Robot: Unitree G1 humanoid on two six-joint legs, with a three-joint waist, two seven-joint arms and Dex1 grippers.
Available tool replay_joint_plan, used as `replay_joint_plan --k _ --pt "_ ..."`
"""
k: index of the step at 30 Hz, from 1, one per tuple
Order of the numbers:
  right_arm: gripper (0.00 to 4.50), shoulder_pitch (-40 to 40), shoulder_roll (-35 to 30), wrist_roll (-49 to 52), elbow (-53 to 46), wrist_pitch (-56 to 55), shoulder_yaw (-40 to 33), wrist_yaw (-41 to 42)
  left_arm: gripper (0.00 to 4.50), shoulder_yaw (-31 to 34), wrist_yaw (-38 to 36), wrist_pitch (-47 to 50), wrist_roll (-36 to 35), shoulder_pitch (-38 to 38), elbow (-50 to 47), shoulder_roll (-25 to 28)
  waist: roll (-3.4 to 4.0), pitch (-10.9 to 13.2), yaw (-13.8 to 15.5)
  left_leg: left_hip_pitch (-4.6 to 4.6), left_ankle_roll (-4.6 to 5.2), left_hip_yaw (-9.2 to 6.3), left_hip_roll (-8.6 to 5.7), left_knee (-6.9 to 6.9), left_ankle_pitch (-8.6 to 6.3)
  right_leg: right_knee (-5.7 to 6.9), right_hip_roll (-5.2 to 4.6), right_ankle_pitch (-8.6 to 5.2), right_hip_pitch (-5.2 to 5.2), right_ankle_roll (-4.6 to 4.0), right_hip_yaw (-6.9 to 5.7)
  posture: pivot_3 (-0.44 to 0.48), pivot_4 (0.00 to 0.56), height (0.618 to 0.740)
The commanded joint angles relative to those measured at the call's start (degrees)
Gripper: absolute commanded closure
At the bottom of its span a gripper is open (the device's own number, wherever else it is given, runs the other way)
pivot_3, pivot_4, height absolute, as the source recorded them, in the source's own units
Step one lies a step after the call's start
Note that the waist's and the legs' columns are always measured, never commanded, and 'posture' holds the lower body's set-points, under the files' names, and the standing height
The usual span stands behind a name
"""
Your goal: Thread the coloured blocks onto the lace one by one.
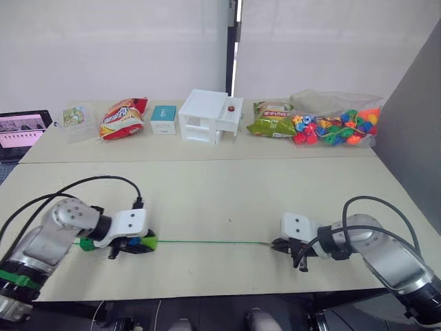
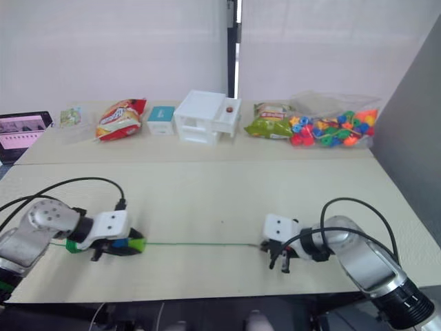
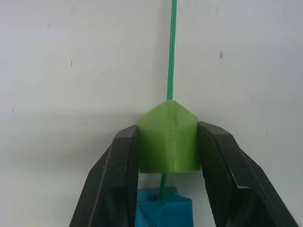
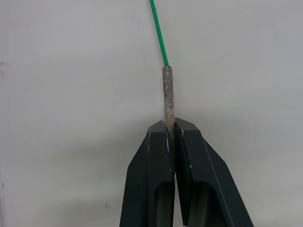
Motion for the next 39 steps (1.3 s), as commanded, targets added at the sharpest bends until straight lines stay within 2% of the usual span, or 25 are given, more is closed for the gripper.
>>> replay_joint_plan --k 1,8,15,17,18,23,24,27,29,32,36,39 --pt "4.50 0.50 -1.37 0.10 -0.08 -0.57 -2.86 0.23 3.17 -0.11 0.05 -1.73 3.66 2.50 6.72 2.09 0.05 0.00 -0.19 0.02 0.00 0.02 0.00 0.00 0.00 0.09 0.00 0.00 -0.02 -0.01 0.01 0.000 0.150 0.740" --pt "4.50 0.59 -0.82 1.47 -1.15 -0.35 -4.25 0.58 3.17 0.33 0.05 -0.85 2.01 1.13 4.96 -0.41 0.22 0.02 -0.49 0.03 0.01 0.04 -0.02 0.02 0.00 0.30 -0.01 -0.02 -0.06 -0.02 0.04 0.000 0.150 0.740" --pt "4.50 -0.41 2.67 1.37 -6.46 5.25 -0.44 -0.97 3.17 1.44 0.12 0.20 2.26 1.74 3.41 -0.02 0.28 0.04 -0.09 0.00 0.00 0.03 -0.05 0.06 0.00 0.33 -0.05 -0.02 -0.06 -0.02 0.04 0.000 0.150 0.740" --pt "4.50 -1.06 3.90 0.87 -7.17 6.90 1.02 -1.90 2.16 1.65 0.01 1.52 2.22 0.90 3.27 0.29 0.28 0.04 -0.09 0.00 0.00 0.03 -0.05 0.06 0.00 0.34 -0.04 -0.02 -0.08 -0.02 0.04 0.000 0.150 0.740" --pt "4.50 -1.40 4.49 0.69 -7.35 7.54 1.73 -2.39 2.00 1.80 -0.57 2.57 1.68 0.38 2.69 0.51 0.27 0.04 -0.10 0.00 0.00 0.03 -0.05 0.06 0.00 0.34 -0.04 -0.02 -0.08 -0.02 0.04 0.000 0.150 0.740" --pt "4.50 -2.49 6.59 -0.07 -7.26 9.08 3.86 -4.39 0.18 2.23 -2.92 8.03 -0.10 -3.10 -1.62 1.58 0.18 0.10 -0.09 -0.09 0.00 0.02 -0.05 0.06 -0.01 0.34 -0.03 -0.02 -0.15 -0.02 0.04 0.000 0.150 0.740" --pt "4.50 -2.64 6.97 -0.16 -7.15 9.28 4.07 -4.66 0.04 2.10 -4.30 9.52 -0.64 -3.85 -2.58 2.15 0.13 0.13 -0.07 -0.10 0.00 0.01 -0.05 0.06 -0.01 0.34 -0.03 -0.02 -0.16 -0.02 0.03 0.000 0.150 0.740" --pt "4.50 -2.84 7.54 -0.41 -7.05 9.61 4.44 -5.02 0.04 1.88 -6.99 11.64 -1.07 -5.09 -4.51 3.63 -0.01 0.20 -0.01 -0.19 0.00 -0.03 -0.05 0.06 0.00 0.34 -0.02 -0.02 -0.23 -0.02 0.01 0.000 0.150 0.740" --pt "4.50 -3.31 8.98 -0.79 -6.23 9.55 5.25 -5.96 0.04 -0.11 -10.26 12.36 2.06 -7.57 -5.68 6.99 -0.12 0.26 -0.09 -0.18 0.00 -0.02 -0.06 0.06 -0.01 0.34 -0.03 -0.02 -0.22 -0.02 0.01 0.000 0.150 0.740" --pt "4.50 -3.72 10.90 -1.15 -5.65 9.78 5.96 -7.18 0.04 -2.98 -14.88 18.02 2.93 -11.57 -9.70 11.16 -0.18 0.28 -0.18 -0.20 0.00 -0.04 -0.04 0.06 0.00 0.32 0.02 -0.02 -0.23 -0.02 0.00 0.000 0.150 0.740" --pt "4.50 -3.76 12.60 -1.41 -6.06 10.49 6.58 -8.28 0.04 -9.55 -15.43 19.86 2.63 -16.89 -13.04 14.77 -0.18 0.28 -0.25 -0.19 0.01 -0.04 -0.04 0.06 -0.01 0.32 0.01 -0.02 -0.21 -0.02 0.02 0.000 0.150 0.740" --pt "4.50 -3.32 13.50 -1.45 -6.78 11.22 6.61 -9.50 0.04 -15.27 -15.43 21.21 5.38 -21.28 -13.62 14.76 -0.20 0.29 -0.23 -0.21 0.01 -0.04 -0.05 0.06 -0.01 0.32 0.01 -0.02 -0.21 -0.02 0.01 0.000 0.150 0.740"
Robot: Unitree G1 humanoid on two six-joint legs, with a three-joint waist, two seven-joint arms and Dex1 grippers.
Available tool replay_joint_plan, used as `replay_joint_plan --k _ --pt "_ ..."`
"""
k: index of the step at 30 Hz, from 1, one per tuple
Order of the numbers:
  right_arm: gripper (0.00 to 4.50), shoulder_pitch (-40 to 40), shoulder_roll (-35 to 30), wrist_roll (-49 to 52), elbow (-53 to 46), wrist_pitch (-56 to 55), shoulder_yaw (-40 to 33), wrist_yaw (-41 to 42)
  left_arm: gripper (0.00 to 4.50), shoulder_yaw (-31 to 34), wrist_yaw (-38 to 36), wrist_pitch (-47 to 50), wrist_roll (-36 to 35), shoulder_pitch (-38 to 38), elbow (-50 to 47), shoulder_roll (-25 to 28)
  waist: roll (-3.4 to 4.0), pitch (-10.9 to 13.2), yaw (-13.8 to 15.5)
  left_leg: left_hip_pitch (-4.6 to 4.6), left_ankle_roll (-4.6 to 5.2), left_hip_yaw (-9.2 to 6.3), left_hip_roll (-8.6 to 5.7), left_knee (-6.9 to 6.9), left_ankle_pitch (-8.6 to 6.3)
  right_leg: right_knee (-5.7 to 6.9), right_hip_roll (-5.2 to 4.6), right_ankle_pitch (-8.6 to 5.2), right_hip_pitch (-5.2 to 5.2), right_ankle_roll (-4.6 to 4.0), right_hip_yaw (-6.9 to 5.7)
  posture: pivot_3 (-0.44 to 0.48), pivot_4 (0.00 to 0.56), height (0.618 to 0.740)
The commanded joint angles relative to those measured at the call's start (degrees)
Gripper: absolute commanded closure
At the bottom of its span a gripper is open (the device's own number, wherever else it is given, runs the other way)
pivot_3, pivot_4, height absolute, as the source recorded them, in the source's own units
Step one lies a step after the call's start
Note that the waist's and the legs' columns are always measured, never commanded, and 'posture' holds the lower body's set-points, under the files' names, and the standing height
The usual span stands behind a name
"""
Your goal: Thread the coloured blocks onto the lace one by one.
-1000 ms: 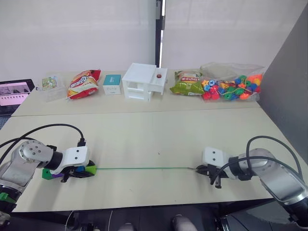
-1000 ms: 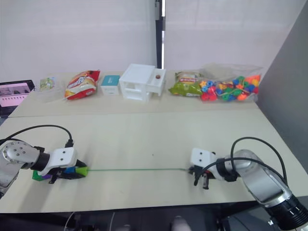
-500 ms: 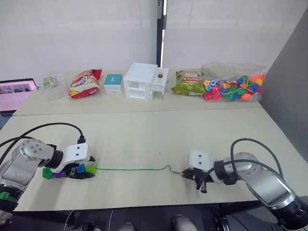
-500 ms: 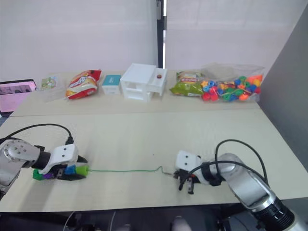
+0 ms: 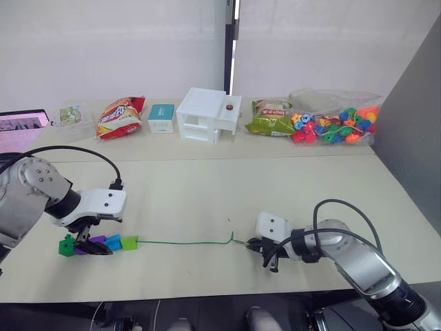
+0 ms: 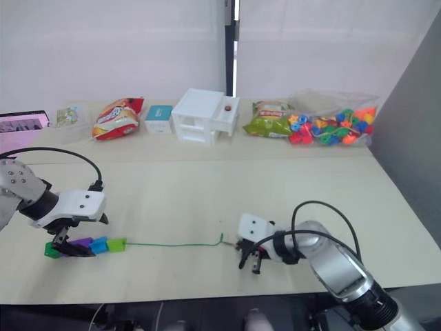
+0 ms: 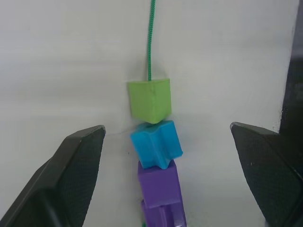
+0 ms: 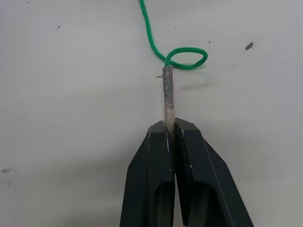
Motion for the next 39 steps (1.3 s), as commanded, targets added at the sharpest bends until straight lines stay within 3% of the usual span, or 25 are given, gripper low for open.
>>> replay_joint_plan --k 1,8,13,29,39 --pt "4.50 0.17 0.97 -0.17 -1.80 1.25 0.43 -1.48 0.04 -5.34 -0.47 0.32 4.17 -3.95 -0.85 0.66 -0.02 0.01 0.00 -0.01 0.00 0.00 0.00 0.01 0.00 0.00 0.00 0.00 0.00 0.00 0.00 0.000 0.150 0.740" --pt "4.50 1.66 1.52 0.45 -4.29 3.62 0.06 -3.59 0.04 -9.72 0.10 2.56 12.72 -6.58 2.06 -5.50 -0.02 0.01 -0.02 -0.01 0.00 -0.01 -0.02 0.03 0.00 0.02 0.00 0.00 0.00 0.00 0.00 0.000 0.150 0.740" --pt "4.50 1.61 1.84 1.09 -6.05 6.32 0.16 -4.77 0.04 -9.56 -0.45 6.90 12.93 -5.01 -0.01 -8.07 -0.06 0.02 -0.12 -0.06 0.00 -0.03 -0.01 0.06 0.00 0.03 0.00 0.00 -0.03 0.00 0.00 0.000 0.150 0.740" --pt "4.50 1.43 1.03 2.59 -8.03 9.81 -0.71 -5.64 0.04 -9.78 -0.02 6.44 17.63 0.27 2.59 -11.51 0.03 -0.05 0.58 0.15 0.00 -0.02 -0.04 0.09 0.00 0.18 -0.02 0.00 0.10 0.00 0.02 0.000 0.150 0.740" --pt "4.50 0.48 -0.62 3.66 -7.52 10.15 -1.50 -5.40 3.10 -9.49 -0.46 2.98 19.38 0.41 7.20 -12.77 0.10 -0.09 -0.65 0.18 0.02 -0.02 -0.03 0.06 -0.01 0.28 -0.01 -0.02 0.06 -0.03 0.03 0.000 0.150 0.740"
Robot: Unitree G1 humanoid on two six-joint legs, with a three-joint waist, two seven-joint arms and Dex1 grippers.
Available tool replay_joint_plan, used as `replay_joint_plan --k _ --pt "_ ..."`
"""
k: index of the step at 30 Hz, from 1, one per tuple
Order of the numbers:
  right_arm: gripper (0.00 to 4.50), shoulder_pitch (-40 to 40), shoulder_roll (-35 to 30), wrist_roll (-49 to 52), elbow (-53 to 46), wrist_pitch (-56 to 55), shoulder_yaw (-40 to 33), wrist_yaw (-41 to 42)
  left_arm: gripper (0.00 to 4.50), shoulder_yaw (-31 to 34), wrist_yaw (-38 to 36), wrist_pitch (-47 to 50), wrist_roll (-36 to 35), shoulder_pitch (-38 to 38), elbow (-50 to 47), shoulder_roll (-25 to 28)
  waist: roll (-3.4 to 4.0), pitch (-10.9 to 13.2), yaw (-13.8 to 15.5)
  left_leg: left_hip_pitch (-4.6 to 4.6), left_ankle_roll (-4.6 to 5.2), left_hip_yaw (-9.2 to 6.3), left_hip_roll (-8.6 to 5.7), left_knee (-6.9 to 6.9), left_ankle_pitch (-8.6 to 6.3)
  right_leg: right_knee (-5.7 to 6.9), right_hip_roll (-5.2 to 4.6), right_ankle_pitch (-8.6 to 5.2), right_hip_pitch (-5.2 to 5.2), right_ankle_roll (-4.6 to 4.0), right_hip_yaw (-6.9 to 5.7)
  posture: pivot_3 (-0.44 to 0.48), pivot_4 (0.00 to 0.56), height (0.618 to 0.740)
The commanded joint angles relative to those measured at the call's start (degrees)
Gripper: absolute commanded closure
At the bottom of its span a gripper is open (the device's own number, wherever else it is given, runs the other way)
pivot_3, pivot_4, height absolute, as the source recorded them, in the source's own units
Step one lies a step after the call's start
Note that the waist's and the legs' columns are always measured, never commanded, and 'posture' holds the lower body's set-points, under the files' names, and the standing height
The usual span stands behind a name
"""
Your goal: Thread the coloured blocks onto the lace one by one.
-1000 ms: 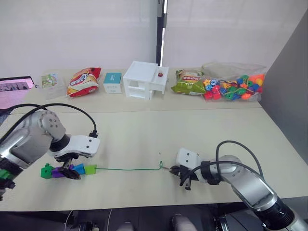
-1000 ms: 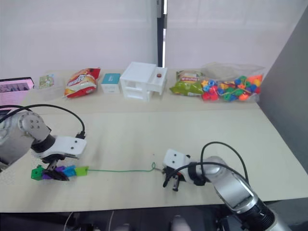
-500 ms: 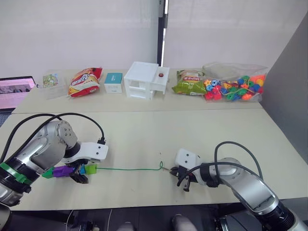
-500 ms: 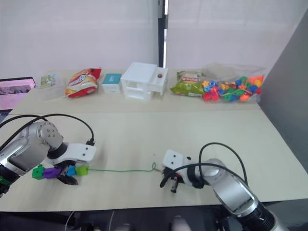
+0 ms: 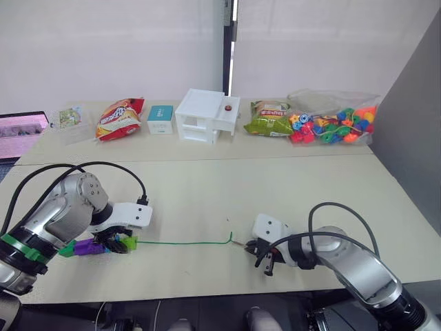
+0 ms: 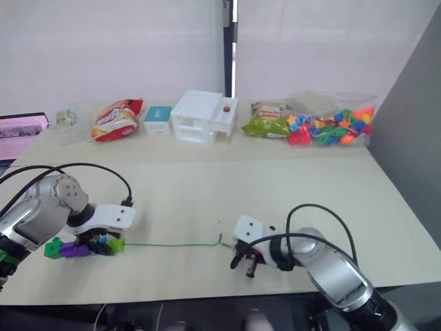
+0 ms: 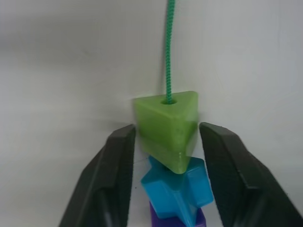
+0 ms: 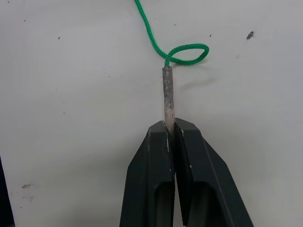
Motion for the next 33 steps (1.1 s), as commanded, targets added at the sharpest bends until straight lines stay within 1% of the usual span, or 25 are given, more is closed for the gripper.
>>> replay_joint_plan --k 1,3,6,10,15,24,30,33 --pt "4.50 -0.96 -0.83 0.69 -1.23 0.07 -1.38 0.11 3.20 -2.33 -1.01 -0.29 0.95 2.01 1.61 -0.78 0.14 -0.08 -0.08 0.00 0.00 0.00 0.00 0.00 0.00 0.01 0.00 0.00 0.00 0.00 0.00 0.000 0.150 0.740" --pt "4.50 -1.07 -1.50 0.87 -0.90 -0.05 -1.92 0.21 3.33 -2.25 -1.01 -0.08 0.68 2.19 1.08 -0.97 0.39 -0.20 -0.04 0.02 0.01 0.00 -0.03 -0.01 -0.01 0.01 -0.02 -0.01 0.03 0.00 0.01 0.000 0.150 0.740" --pt "4.50 -0.22 -3.33 1.02 -0.55 -0.79 -3.54 0.61 3.33 -2.07 -1.02 0.55 0.14 2.58 0.24 -1.15 0.42 -0.22 -0.02 0.02 0.01 0.00 -0.03 0.00 -0.01 0.01 -0.02 -0.02 0.04 0.01 0.02 0.000 0.150 0.740" --pt "4.50 3.06 -7.53 1.33 -0.55 -2.56 -7.36 1.63 3.33 -1.34 -1.01 2.08 -0.35 3.74 -1.76 -1.26 0.43 -0.22 0.15 0.00 0.02 0.01 -0.05 0.01 -0.01 0.00 -0.04 -0.02 0.04 0.02 0.04 0.000 0.150 0.740" --pt "4.50 6.52 -10.83 1.76 -0.41 -3.92 -11.25 2.19 3.33 -0.11 -0.90 3.16 -0.09 5.46 -2.82 -1.52 0.46 -0.24 0.10 0.02 0.05 0.03 -0.05 0.00 -0.03 -0.03 -0.04 -0.03 0.07 0.03 0.05 0.000 0.150 0.740" --pt "4.50 8.17 -11.27 2.14 -0.12 -4.94 -12.35 1.24 3.33 1.52 -0.50 2.79 0.66 8.72 -2.83 -1.71 0.59 -0.32 0.00 0.04 0.12 0.06 -0.05 0.00 -0.07 -0.06 -0.03 -0.04 0.08 0.03 0.08 0.000 0.150 0.740" --pt "4.50 12.68 -14.29 1.82 0.97 -5.85 -17.70 1.00 3.33 1.91 -0.04 1.36 1.28 9.68 -1.80 -1.50 0.95 -0.54 -0.03 0.05 0.21 0.09 -0.05 0.00 -0.12 -0.12 -0.04 -0.04 0.12 0.05 0.11 0.000 0.150 0.740" --pt "4.50 17.48 -16.27 1.89 1.02 -6.76 -21.93 1.24 3.33 2.26 -0.11 0.92 1.47 10.01 -1.68 -1.52 1.08 -0.62 -0.06 0.06 0.24 0.12 -0.05 -0.02 -0.14 -0.18 -0.03 -0.05 0.15 0.06 0.13 0.000 0.150 0.740"
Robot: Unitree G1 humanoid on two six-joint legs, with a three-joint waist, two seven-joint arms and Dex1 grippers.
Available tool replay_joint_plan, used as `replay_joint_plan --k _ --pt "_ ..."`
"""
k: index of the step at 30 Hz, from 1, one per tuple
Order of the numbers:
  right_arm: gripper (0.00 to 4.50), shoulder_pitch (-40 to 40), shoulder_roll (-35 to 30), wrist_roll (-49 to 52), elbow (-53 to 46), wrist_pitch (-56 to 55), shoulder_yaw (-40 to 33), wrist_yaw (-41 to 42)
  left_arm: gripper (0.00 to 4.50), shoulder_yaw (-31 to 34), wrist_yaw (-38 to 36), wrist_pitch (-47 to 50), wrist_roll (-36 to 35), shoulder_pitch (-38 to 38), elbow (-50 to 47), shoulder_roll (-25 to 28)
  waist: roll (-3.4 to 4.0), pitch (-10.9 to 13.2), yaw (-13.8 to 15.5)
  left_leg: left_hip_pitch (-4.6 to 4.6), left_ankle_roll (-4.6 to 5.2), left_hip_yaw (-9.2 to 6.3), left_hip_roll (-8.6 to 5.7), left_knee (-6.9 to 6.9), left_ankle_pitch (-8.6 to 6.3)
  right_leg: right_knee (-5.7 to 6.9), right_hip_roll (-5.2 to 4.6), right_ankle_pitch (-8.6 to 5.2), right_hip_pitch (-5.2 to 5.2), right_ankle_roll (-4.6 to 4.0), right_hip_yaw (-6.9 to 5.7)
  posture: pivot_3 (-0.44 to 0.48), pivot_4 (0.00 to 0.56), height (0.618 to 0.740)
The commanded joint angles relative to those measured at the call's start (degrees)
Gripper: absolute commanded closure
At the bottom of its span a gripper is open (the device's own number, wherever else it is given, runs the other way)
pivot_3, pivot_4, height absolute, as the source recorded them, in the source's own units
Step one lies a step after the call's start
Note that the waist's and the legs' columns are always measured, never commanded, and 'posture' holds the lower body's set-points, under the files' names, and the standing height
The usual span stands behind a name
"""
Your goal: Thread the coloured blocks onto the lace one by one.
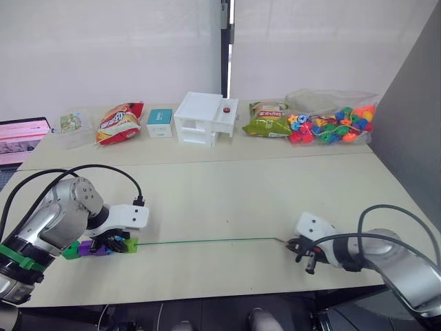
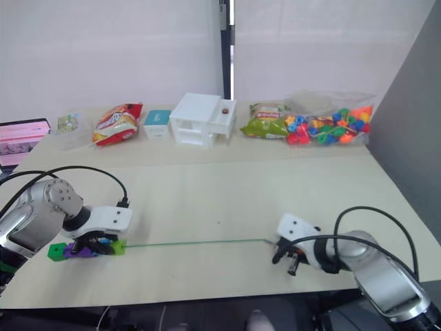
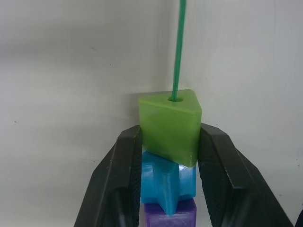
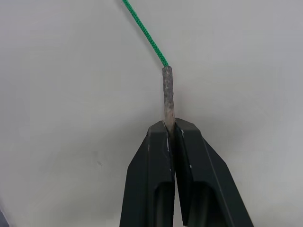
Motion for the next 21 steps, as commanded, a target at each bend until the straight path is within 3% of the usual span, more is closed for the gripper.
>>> replay_joint_plan --k 1,6,13,21 --pt "4.50 5.06 -2.28 -0.28 -0.22 -1.15 -6.08 -0.05 3.33 -3.40 -0.79 -0.64 0.37 3.67 1.95 -0.61 0.08 -0.05 0.03 0.00 0.00 0.00 0.00 -0.01 0.00 -0.03 0.00 0.00 0.02 0.00 0.00 0.000 0.150 0.740" --pt "4.50 10.31 -3.31 -0.12 -0.84 -1.96 -10.76 -0.05 3.34 -2.83 -0.17 -1.50 0.61 4.63 2.38 -0.74 0.11 -0.11 -0.18 0.16 0.20 0.04 0.01 -0.05 -0.11 -0.25 0.00 -0.21 0.62 0.05 0.03 0.000 0.150 0.740" --pt "4.50 7.56 -1.85 1.62 -3.26 -1.81 -8.91 0.07 3.34 -2.01 0.62 -1.37 0.51 6.03 1.62 -0.95 0.28 -0.21 -0.32 0.51 0.45 0.19 0.02 -0.06 -0.26 -0.20 0.01 -0.58 0.90 0.04 0.15 0.000 0.150 0.740" --pt "4.50 -5.51 6.87 -1.96 -1.94 0.00 8.73 -2.17 3.35 -0.16 2.65 -1.12 0.18 7.05 0.47 -1.79 0.48 -0.32 -0.08 0.68 0.48 0.25 0.02 -0.10 -0.28 -0.16 0.02 -0.61 0.93 0.06 0.23 0.000 0.150 0.740"
